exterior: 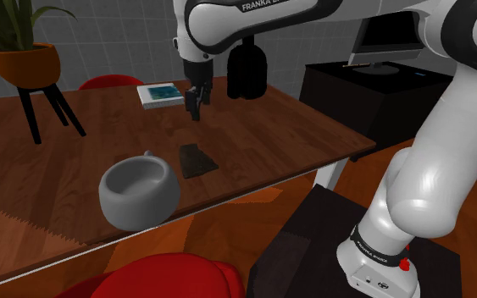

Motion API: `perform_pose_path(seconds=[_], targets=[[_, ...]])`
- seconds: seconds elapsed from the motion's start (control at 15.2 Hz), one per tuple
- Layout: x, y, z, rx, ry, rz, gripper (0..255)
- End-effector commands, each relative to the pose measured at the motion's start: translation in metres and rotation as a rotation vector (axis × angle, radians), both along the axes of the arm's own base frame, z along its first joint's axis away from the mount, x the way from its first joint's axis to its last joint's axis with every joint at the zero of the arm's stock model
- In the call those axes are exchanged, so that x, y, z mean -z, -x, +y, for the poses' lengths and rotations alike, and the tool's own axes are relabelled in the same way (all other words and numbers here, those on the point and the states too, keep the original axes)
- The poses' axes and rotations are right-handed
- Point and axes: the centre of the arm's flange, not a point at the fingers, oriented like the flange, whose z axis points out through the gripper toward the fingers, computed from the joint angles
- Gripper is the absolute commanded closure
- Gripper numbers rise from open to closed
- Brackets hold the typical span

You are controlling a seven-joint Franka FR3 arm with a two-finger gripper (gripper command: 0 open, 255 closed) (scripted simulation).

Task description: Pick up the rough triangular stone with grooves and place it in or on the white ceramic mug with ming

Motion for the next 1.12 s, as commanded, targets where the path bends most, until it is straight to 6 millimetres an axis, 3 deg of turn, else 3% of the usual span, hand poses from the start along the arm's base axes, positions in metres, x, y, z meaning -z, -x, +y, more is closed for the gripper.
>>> perform_pose_path(seconds=[0.0, 0.4, 0.46, 1.06], targets=[[0.0048, -0.0007, -0.0002, 0.000, 0.000, 0.000, 0], [0.0047, -0.0007, -0.0001, 0.000, 0.000, 0.000, 0], [0.0047, -0.0007, -0.0001, 0.000, 0.000, 0.000, 255], [0.0047, -0.0007, -0.0001, 0.000, 0.000, 0.000, 255]])
